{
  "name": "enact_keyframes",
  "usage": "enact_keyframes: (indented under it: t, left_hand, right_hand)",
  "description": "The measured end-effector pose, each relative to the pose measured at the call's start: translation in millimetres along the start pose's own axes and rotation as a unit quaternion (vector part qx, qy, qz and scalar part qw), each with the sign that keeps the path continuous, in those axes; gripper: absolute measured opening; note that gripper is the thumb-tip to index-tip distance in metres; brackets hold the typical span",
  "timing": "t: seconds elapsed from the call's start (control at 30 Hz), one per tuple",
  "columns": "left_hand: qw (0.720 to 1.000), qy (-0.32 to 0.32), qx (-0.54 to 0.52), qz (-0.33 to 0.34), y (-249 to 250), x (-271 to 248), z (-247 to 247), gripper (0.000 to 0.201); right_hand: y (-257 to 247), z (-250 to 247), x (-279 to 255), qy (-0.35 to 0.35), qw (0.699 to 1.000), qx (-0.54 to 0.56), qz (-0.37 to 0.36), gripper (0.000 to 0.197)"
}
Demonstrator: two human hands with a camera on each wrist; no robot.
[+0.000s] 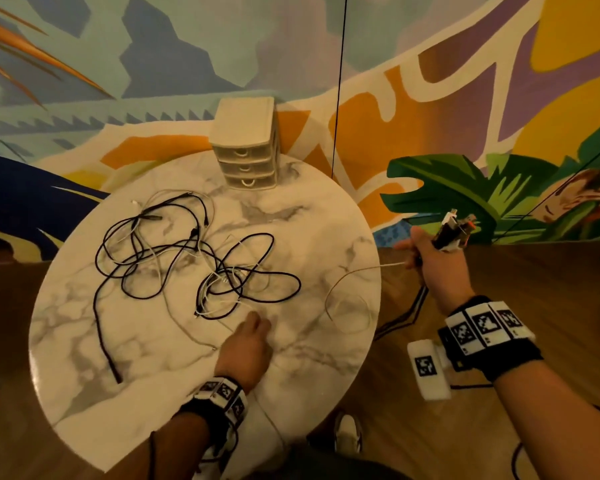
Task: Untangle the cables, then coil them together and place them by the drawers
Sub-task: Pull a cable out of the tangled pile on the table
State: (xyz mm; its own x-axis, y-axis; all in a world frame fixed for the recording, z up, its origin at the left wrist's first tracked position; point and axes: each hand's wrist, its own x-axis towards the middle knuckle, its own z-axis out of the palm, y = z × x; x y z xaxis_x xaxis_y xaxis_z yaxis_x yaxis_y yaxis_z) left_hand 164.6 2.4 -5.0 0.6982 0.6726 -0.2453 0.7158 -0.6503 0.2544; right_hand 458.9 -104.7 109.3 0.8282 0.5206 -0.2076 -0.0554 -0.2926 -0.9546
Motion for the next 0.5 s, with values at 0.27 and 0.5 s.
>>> enact_keyframes:
  t: [0.27,0.5]
  left_hand:
    - [0.986,0.012,0.145,-0.083,-35,40,-30,0.026]
    - [0.916,0.249,-0.155,-0.274,-59,66,-104,0.030]
  right_hand:
    - [27,-7,-1,-0.032,0.998,-0.050,0.029,0.036]
    - [52,-47,1,-0.032,0.976,-0.168,0.136,0.021]
